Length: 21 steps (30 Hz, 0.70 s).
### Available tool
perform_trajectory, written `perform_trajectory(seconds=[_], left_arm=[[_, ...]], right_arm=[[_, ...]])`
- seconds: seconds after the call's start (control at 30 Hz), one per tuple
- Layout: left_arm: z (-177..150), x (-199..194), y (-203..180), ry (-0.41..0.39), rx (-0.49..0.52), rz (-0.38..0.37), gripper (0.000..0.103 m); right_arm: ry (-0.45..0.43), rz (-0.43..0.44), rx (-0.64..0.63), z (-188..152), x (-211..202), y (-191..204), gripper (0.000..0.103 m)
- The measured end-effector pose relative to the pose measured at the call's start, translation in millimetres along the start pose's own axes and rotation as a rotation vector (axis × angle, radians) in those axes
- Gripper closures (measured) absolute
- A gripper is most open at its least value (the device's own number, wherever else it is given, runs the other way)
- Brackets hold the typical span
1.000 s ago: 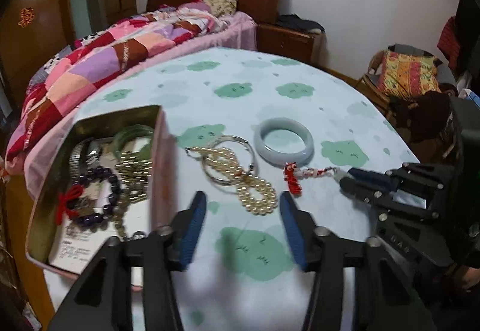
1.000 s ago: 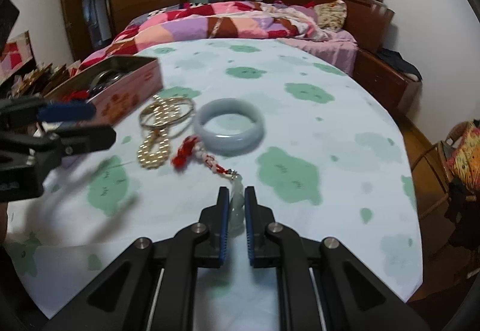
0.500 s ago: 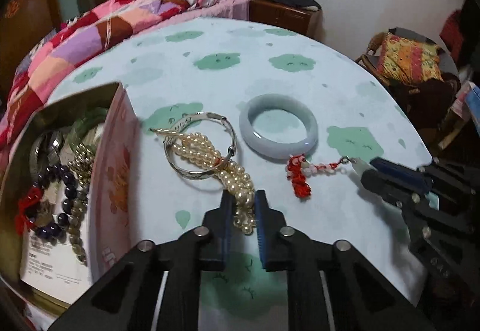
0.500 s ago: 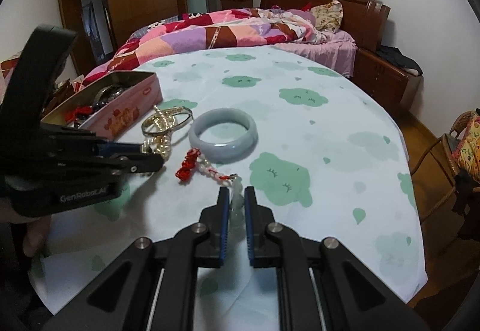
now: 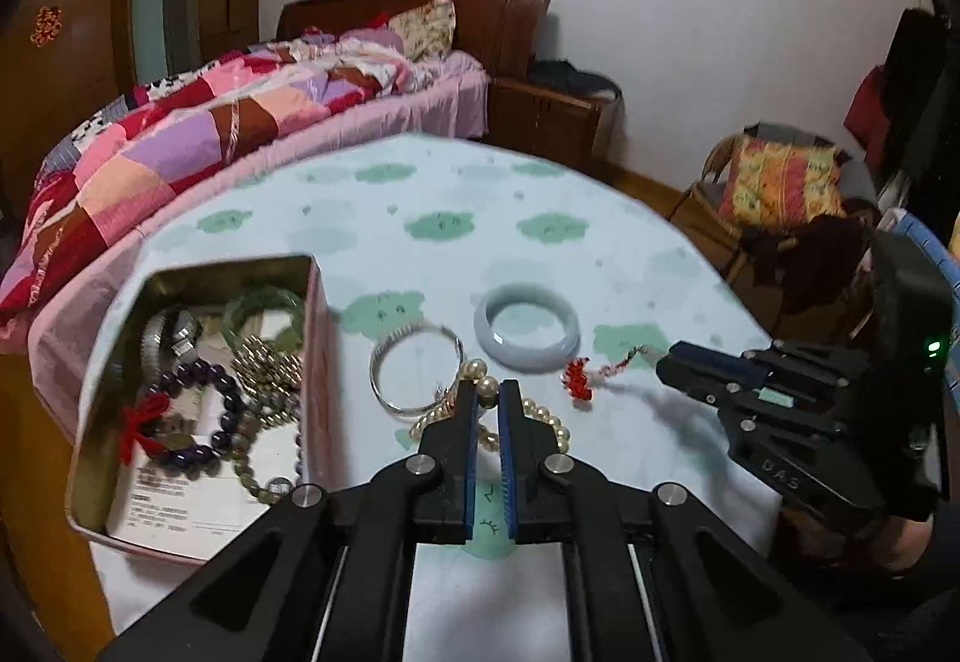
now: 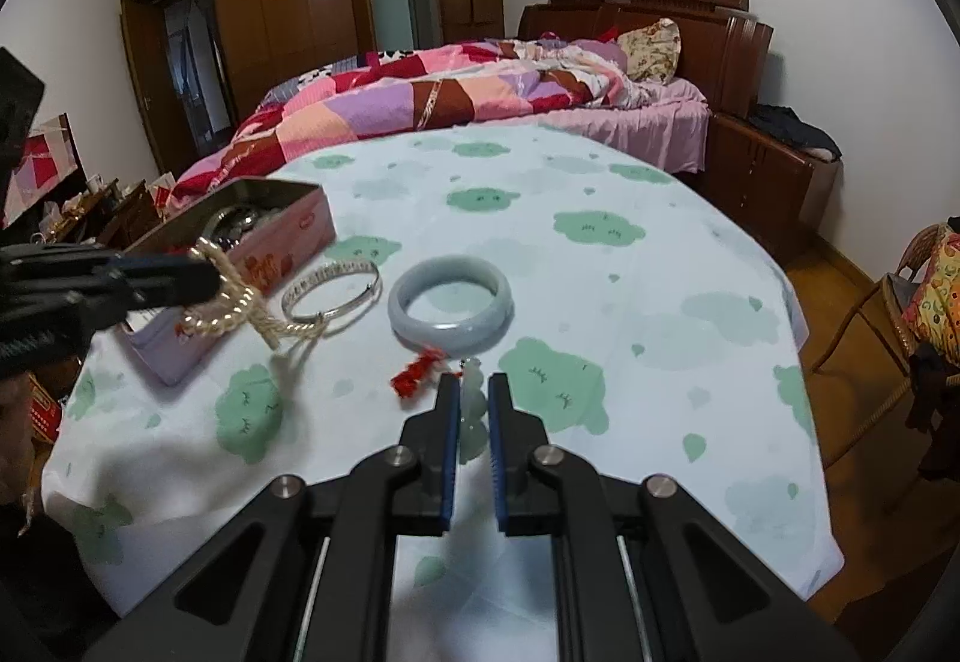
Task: Organize jewelry
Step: 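Grasp the pearl strand with the left gripper while the right gripper grasps the jade pendant, then carry the pearls and jade pendant with both grippers over the tin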
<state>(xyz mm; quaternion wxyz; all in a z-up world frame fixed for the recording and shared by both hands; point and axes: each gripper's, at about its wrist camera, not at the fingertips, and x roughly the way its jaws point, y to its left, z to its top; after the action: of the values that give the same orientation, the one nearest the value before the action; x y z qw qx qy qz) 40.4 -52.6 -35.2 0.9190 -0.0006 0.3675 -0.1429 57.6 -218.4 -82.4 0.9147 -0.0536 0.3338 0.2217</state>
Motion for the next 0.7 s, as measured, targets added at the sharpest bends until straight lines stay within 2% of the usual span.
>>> perform_trajectory(seconds=[0.33, 0.7], left_arm=[[11.6, -27.7, 6.3, -0.092, -0.017, -0.004, 0.098], [13.7, -48.1, 21.8, -0.153, -0.051, 0.011, 0.098]], right_arm=[[-0.055, 0.003, 0.007, 12.4, -18.5, 0.8, 0.092], [-0.100, 0.025, -0.025, 25.6, -31.4, 18.6, 0.092]])
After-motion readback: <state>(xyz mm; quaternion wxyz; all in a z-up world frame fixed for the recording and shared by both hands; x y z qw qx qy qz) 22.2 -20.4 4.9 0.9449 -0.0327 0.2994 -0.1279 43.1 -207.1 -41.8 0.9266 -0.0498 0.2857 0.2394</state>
